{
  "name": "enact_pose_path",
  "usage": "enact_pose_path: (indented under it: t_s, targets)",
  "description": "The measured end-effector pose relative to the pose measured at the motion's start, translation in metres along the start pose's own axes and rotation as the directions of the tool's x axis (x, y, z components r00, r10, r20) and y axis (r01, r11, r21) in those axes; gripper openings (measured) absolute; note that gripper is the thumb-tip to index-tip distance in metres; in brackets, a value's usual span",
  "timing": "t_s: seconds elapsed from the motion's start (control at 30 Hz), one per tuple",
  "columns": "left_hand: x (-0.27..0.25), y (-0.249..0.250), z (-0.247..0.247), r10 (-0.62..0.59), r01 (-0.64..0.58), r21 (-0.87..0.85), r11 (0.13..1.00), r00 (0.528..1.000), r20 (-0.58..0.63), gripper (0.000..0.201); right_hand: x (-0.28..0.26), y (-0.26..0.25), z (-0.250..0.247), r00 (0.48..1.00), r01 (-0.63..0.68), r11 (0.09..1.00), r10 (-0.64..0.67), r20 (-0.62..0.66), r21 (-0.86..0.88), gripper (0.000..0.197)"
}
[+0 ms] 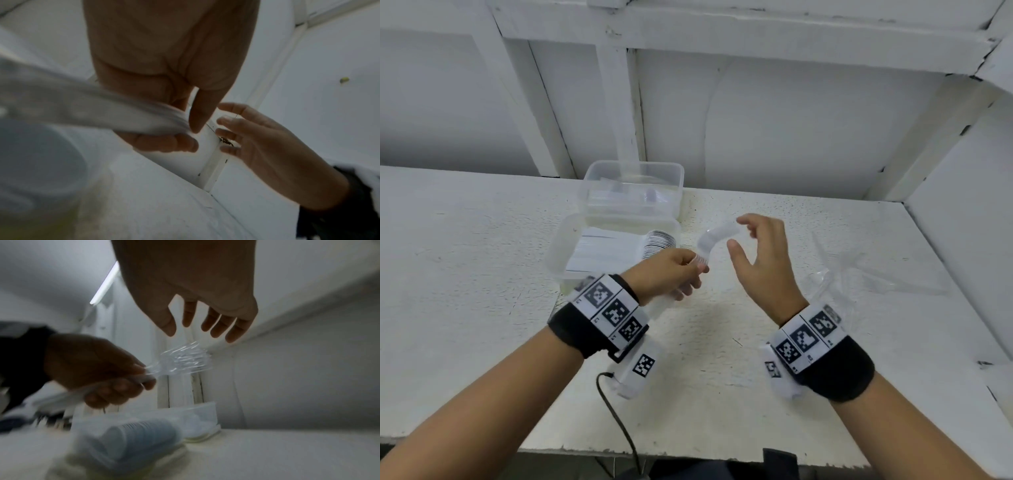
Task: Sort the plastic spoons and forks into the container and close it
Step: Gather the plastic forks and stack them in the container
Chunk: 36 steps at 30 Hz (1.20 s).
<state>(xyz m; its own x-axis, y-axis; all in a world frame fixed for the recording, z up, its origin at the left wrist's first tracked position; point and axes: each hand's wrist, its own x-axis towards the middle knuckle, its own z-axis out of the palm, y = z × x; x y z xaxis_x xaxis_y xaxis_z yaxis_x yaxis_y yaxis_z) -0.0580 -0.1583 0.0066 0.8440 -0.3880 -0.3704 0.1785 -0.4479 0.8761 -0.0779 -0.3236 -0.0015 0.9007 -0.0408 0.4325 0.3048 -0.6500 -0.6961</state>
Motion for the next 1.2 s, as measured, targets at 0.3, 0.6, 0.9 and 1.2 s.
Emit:
enact_pose_path:
  t_s: [0.3, 0.6, 0.9, 1.2]
  targets:
    - [-0.002, 0.011, -0.056, -0.042, -0.044, 0.405, 0.913, 0.979, 0.201, 0.022, 0.030, 0.012, 0.017, 0.657, 0.752, 0.544, -0.566, 0.498, -0.373, 0.036]
    - [0.029, 0.010, -0.093, -0.041, -0.062, 0.452, 0.890, 0.976, 0.216, 0.019, 0.067, 0.001, 0.042, 0.672, 0.590, 0.788, -0.359, 0.648, -0.176, 0.034]
    - [0.082, 0.024, -0.198, 0.078, 0.031, 0.347, 0.937, 0.952, -0.295, 0.026, 0.182, -0.003, 0.080, 0.807, 0.348, 0.925, -0.212, 0.551, -0.155, 0.033]
    - [0.118, -0.013, -0.248, -0.385, 0.384, -0.106, 0.917, 0.789, -0.479, 0.014, 0.222, -0.001, 0.149, 0.743, 0.346, 0.884, -0.054, 0.667, -0.314, 0.037]
